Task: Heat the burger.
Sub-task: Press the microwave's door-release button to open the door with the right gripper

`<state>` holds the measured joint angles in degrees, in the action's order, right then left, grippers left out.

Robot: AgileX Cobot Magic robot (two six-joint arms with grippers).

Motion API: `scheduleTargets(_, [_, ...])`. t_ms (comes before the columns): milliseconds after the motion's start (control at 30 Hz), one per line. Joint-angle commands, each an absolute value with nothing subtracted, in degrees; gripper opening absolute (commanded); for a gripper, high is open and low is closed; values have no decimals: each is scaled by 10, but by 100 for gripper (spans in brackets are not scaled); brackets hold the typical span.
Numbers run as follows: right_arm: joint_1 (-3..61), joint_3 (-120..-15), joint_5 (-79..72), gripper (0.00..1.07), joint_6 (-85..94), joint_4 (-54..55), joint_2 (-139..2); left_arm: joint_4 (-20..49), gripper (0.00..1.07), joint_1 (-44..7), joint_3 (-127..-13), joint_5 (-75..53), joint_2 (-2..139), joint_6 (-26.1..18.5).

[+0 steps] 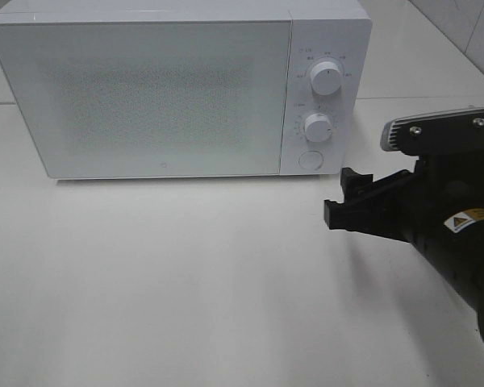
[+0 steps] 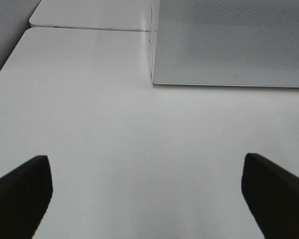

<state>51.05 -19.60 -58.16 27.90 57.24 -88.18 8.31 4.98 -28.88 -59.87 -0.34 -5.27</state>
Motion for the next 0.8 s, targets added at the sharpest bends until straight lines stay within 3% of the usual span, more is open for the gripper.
scheduleTargets(33, [525, -217, -584, 74, 289, 577, -904, 87, 98, 48, -289, -594, -15, -50])
scheduleTargets(467, [554, -253, -584, 72, 248, 605, -949, 87, 98, 48, -289, -594, -15, -50])
scheduleTargets(800, [554, -253, -582, 64, 72, 605, -949, 87, 98, 48, -289, -594, -15, -50])
